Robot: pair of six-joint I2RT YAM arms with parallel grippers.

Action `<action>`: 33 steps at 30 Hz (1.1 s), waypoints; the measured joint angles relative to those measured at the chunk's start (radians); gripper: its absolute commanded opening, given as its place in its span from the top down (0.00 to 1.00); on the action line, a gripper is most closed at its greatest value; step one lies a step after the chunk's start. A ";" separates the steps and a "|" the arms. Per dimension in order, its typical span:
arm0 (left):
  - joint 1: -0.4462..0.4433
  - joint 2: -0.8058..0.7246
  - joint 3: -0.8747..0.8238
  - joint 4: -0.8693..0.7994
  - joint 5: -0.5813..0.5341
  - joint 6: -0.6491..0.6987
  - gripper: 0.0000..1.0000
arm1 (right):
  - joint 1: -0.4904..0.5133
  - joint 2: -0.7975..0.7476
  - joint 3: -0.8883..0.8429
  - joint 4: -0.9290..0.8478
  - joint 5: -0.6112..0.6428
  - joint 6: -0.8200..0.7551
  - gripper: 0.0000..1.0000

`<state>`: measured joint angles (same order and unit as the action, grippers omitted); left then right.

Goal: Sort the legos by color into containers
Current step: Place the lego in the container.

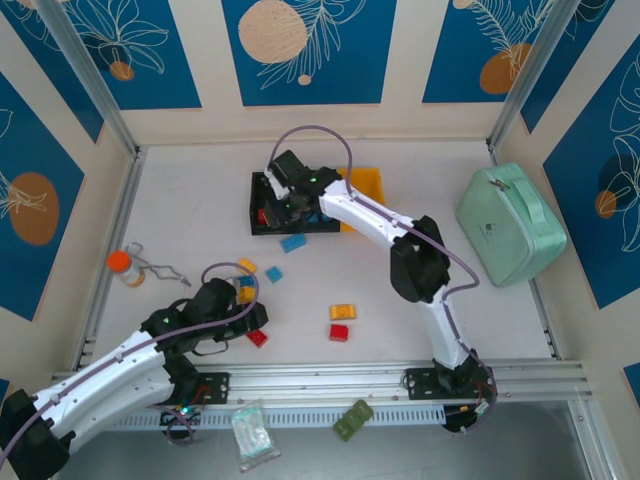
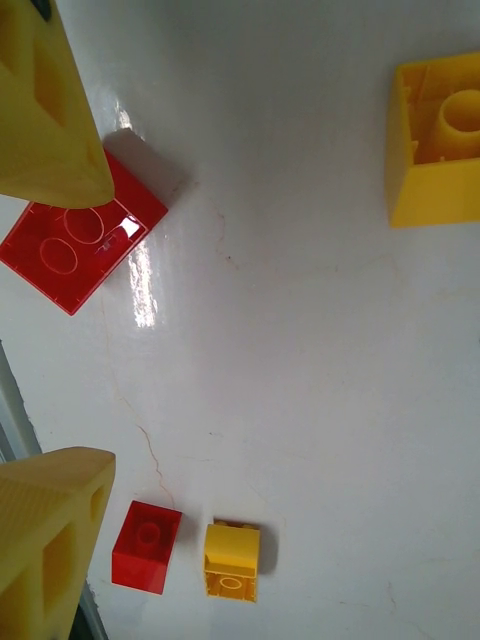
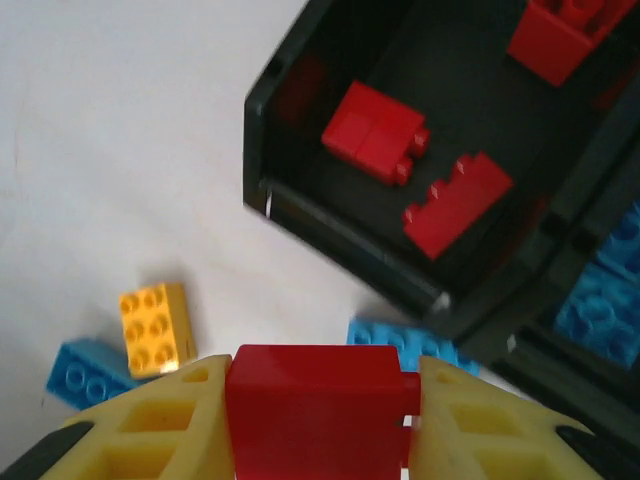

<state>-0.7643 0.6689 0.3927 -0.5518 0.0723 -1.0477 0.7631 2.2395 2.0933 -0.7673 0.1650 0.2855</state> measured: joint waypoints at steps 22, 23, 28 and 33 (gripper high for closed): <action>0.000 -0.013 -0.016 -0.010 0.000 -0.021 0.36 | -0.067 0.400 0.578 -0.110 0.014 0.043 0.41; 0.000 -0.013 -0.015 -0.010 0.000 -0.022 0.36 | -0.067 0.400 0.584 -0.109 0.014 0.044 0.40; 0.000 -0.014 -0.015 -0.010 0.000 -0.021 0.36 | -0.064 0.399 0.615 -0.109 0.019 0.033 0.41; 0.000 -0.013 -0.012 -0.014 -0.008 -0.021 0.36 | -0.055 0.355 0.552 -0.100 0.019 0.029 0.43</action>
<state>-0.7643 0.6556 0.3809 -0.5663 0.0639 -1.0687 0.7086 2.5942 2.6453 -0.8673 0.1841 0.3149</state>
